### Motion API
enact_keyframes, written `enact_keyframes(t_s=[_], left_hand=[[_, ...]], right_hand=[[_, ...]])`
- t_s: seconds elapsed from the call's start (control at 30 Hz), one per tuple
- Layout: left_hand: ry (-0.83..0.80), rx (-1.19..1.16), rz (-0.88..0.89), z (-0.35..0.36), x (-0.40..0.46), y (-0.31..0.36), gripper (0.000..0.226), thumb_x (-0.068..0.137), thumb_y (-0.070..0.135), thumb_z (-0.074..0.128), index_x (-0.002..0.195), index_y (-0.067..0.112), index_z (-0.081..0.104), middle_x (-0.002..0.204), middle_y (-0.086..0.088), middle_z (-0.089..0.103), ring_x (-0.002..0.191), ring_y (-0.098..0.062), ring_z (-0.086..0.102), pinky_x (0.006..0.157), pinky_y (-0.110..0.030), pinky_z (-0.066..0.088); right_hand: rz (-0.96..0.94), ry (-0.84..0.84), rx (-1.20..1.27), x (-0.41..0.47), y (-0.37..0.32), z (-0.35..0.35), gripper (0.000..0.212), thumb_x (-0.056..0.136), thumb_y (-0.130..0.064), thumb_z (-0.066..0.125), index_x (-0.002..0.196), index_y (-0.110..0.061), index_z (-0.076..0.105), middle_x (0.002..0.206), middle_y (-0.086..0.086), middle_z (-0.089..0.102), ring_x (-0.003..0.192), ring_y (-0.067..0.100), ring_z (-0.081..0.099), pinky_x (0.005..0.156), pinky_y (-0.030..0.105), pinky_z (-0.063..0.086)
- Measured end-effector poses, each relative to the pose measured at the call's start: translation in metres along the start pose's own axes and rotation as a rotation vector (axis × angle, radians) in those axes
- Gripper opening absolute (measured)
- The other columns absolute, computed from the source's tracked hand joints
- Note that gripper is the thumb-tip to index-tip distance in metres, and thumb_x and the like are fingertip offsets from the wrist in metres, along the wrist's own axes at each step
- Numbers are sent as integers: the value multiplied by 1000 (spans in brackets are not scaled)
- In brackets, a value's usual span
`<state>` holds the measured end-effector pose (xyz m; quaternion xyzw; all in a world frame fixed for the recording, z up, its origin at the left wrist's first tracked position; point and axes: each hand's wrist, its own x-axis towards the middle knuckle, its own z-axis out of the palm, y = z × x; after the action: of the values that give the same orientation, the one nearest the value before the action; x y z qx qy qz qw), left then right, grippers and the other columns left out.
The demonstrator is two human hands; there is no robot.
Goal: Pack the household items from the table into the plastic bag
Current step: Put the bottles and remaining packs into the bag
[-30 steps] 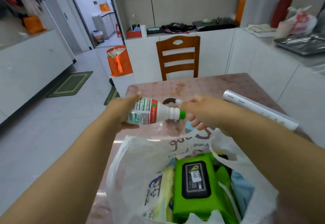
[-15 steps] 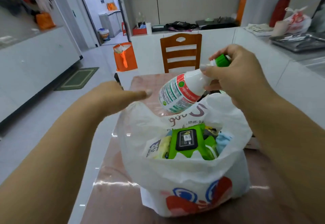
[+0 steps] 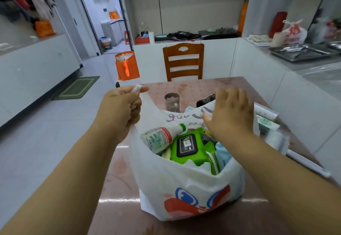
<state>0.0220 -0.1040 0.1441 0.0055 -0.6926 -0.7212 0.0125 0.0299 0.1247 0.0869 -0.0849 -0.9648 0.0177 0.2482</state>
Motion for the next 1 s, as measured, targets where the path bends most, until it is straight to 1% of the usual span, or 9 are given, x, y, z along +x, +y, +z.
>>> enact_keyframes(t_s=[0.07, 0.13, 0.27, 0.43, 0.6, 0.73, 0.83, 0.93, 1.0], left_hand=[[13, -24, 6, 6, 2, -1, 27, 102, 9, 40, 106, 5, 66, 43, 6, 37, 35, -5, 27, 35, -17, 26], [34, -55, 8, 11, 4, -1, 27, 103, 10, 40, 106, 5, 67, 43, 5, 38, 35, -6, 26, 35, -17, 26], [97, -125, 30, 16, 15, 4, 28, 103, 14, 41, 108, 3, 66, 44, 5, 38, 35, -6, 27, 35, -16, 26], [68, -200, 181, 26, 25, 38, 27, 103, 16, 39, 105, 6, 65, 43, 7, 36, 34, -4, 25, 34, -17, 23], [15, -134, 236, 9, 6, 46, 27, 101, 12, 40, 101, 12, 66, 44, 6, 36, 33, -4, 24, 32, -15, 23], [82, -19, -28, 5, -5, -6, 30, 99, 2, 37, 113, 13, 61, 40, 4, 34, 31, -5, 22, 34, -11, 19], [100, 64, -117, 0, 2, -23, 29, 101, 6, 39, 118, 11, 61, 42, 3, 35, 34, -7, 23, 36, -14, 18], [81, 83, -118, -2, 6, -23, 25, 101, 7, 39, 109, 10, 63, 46, 0, 36, 35, -8, 24, 36, -16, 18], [78, 78, -106, 0, 6, -22, 24, 101, 8, 40, 105, 11, 64, 45, 0, 37, 35, -9, 23, 36, -16, 18]], right_hand=[[116, -253, -118, 4, 13, 12, 66, 83, -47, 61, 131, -9, 36, 130, 15, 49, 118, 31, 44, 95, 40, 35], [184, -325, -115, 6, 26, 29, 66, 86, -42, 60, 134, -6, 31, 135, 17, 47, 122, 31, 43, 99, 39, 35], [230, -215, 78, 14, 43, 28, 81, 88, -42, 58, 145, -3, 17, 143, 24, 35, 132, 36, 34, 107, 41, 31], [250, 34, 275, 44, 44, -10, 97, 88, -48, 57, 151, -16, -10, 154, 29, 15, 145, 42, 10, 117, 55, 17], [253, 169, 327, 32, 31, -36, 89, 90, -48, 53, 152, -14, -1, 154, 27, 18, 145, 41, 13, 118, 52, 18], [232, -87, 267, 1, 17, -8, 83, 94, -44, 47, 152, -9, 0, 156, 26, 16, 145, 39, 13, 117, 44, 16], [252, -250, 160, -5, 12, 6, 80, 94, -45, 44, 152, -11, 2, 156, 23, 17, 145, 38, 15, 112, 47, 27], [217, -382, 177, 1, 8, 7, 64, 95, -39, 42, 147, -11, 20, 140, 20, 43, 127, 37, 43, 95, 42, 42], [100, -443, 280, 0, -2, 11, 53, 95, -37, 44, 141, -13, 33, 131, 15, 52, 117, 34, 51, 90, 41, 44]])
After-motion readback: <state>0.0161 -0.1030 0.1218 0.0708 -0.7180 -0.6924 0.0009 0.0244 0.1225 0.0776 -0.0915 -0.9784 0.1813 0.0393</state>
